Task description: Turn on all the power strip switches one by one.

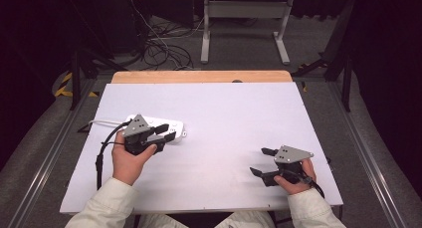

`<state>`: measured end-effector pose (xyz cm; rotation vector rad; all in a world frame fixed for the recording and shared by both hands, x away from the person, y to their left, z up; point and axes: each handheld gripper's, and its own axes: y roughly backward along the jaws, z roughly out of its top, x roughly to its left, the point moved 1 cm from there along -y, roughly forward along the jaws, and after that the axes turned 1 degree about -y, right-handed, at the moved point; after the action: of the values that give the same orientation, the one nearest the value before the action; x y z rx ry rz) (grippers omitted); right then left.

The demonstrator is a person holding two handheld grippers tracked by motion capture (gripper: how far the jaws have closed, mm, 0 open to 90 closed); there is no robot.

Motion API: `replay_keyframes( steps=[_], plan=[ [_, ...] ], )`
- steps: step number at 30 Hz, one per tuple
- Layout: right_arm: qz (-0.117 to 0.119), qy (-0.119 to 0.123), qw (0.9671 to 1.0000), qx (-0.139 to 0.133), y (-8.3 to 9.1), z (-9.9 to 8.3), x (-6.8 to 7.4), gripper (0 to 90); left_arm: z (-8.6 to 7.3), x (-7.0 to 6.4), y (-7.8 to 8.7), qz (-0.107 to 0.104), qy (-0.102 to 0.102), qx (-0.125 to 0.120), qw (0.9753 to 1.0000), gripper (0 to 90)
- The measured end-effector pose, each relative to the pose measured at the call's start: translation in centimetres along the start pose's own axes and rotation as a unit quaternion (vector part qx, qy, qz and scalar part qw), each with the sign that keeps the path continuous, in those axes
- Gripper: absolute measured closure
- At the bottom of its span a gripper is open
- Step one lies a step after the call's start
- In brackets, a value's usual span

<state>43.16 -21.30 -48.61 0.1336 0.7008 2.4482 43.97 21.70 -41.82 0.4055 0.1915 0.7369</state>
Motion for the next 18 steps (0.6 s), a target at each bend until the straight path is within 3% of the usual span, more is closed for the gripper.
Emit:
replay_keyframes(
  steps=[7,18],
  plan=[
    [-0.002,0.000,1.0000,-0.001,0.0,0.0,0.0,21.0,-1.8,-0.5,2.0,-0.006,-0.015,-0.020,0.9997,33.7],
    [-0.002,0.001,1.0000,0.001,0.0,0.0,0.1,20.6,-5.6,-0.3,4.3,-0.008,-0.007,-0.023,0.9997,23.8]
  ],
)
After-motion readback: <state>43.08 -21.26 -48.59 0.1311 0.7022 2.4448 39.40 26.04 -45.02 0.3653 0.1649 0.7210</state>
